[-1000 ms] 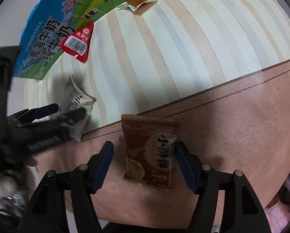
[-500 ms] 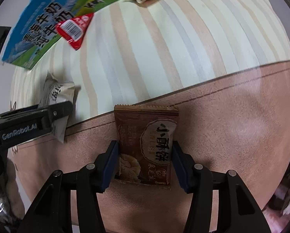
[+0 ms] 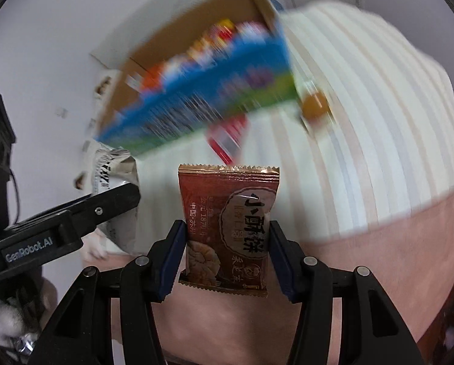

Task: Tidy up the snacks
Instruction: 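Carry both packs into the cardboard box and open both tools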

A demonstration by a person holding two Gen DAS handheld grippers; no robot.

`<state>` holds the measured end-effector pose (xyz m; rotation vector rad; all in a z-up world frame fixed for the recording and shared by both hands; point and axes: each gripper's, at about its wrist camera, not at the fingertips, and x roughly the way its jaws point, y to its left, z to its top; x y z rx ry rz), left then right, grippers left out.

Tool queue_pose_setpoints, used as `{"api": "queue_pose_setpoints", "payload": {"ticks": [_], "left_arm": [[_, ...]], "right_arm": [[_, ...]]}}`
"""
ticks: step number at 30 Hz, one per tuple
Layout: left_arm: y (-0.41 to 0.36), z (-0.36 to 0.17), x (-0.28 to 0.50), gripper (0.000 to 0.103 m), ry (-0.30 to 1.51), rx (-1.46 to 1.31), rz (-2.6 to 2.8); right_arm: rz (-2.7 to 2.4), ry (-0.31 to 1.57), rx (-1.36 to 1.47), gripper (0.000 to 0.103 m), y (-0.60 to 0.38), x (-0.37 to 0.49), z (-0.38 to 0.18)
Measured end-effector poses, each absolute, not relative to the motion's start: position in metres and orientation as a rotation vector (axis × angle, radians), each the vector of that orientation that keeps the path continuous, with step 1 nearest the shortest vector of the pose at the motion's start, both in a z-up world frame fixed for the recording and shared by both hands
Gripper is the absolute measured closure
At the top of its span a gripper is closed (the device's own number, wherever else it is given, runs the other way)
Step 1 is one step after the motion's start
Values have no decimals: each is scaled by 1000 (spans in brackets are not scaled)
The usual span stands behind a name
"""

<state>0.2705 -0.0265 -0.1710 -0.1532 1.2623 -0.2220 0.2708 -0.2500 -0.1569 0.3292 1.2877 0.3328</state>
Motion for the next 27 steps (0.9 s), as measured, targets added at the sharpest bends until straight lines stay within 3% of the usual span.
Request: {"api": "queue_pose_setpoints", "payload": {"ticks": [10,23,24,25,26,27], "left_arm": [[36,-132,423,34,1257,-192,-194],[38,-214,569,34,1471,-190,-153],[39,-221,574,34,1485,-200,-154],[39,-227,578,34,1496,-199,-153],[39,-231,581,34,1498,-190,-147],[40,-232,582,33,1494,-179,-144]], "right_arm": [[432,1182,266,46,-192,409,-87],[336,1329,164,45,-154,571,-145],[328,1357,160,43,-153,578,-154],[329,1394,153,34,-151,586,-165],[323,1409,139,19,-149,591,-172],[301,1416,116,14,-149,593,-176]]}}
